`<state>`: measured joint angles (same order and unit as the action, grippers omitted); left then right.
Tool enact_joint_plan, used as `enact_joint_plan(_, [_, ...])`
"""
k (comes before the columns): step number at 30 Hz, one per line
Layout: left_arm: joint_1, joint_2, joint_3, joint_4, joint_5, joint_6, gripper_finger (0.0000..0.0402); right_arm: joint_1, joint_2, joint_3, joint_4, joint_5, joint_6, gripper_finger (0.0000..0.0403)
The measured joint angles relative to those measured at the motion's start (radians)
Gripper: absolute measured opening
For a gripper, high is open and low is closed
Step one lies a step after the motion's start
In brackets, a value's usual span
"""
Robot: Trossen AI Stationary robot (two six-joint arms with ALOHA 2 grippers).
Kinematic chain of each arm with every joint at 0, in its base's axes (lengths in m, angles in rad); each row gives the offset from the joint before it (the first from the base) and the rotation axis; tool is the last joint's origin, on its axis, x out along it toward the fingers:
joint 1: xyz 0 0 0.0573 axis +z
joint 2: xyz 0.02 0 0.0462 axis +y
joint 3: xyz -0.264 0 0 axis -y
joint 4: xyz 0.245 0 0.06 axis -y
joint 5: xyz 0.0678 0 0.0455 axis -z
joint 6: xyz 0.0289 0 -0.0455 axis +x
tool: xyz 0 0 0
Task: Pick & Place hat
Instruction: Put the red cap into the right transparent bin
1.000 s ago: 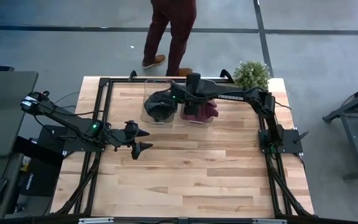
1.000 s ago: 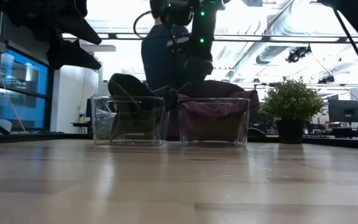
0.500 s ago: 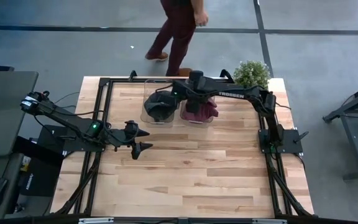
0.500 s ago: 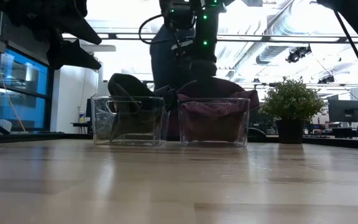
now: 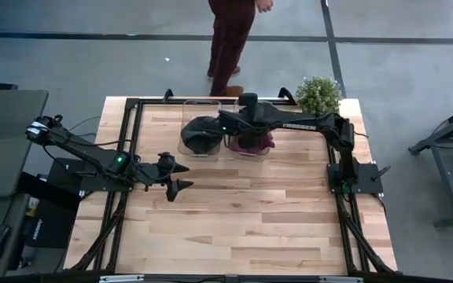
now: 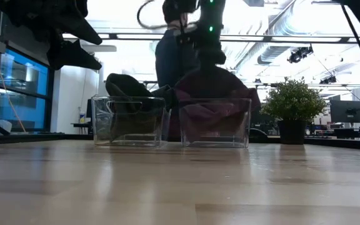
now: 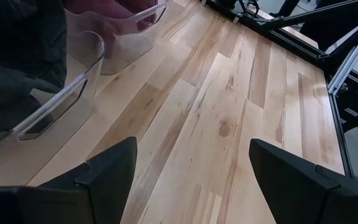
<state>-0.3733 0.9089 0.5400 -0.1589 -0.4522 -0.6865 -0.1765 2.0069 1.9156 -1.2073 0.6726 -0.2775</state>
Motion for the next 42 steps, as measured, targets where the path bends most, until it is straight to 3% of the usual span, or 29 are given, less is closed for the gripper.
enact_joint_plan(3, [0.0,0.0,0.0,0.0,0.0,0.0,0.0302,0.018,-0.043,0.0,0.001,0.005,-0.002,0.0032])
enact_joint_plan(9, [0.0,0.0,0.0,0.0,0.0,0.0,0.0302,0.036,-0.104,0.0,-0.003,-0.139,-0.015,0.0032])
enact_joint_plan(22, [0.0,0.0,0.0,0.0,0.0,0.0,0.0302,0.035,-0.056,-0.021,-0.037,-0.174,-0.156,0.0032])
enact_joint_plan(30, [0.0,0.0,0.0,0.0,0.0,0.0,0.0302,0.012,-0.06,-0.126,0.052,-0.01,-0.277,0.0032])
enact_joint_plan(42, [0.0,0.0,0.0,0.0,0.0,0.0,0.0302,-0.001,-0.072,0.012,0.128,0.096,-0.45,0.0032])
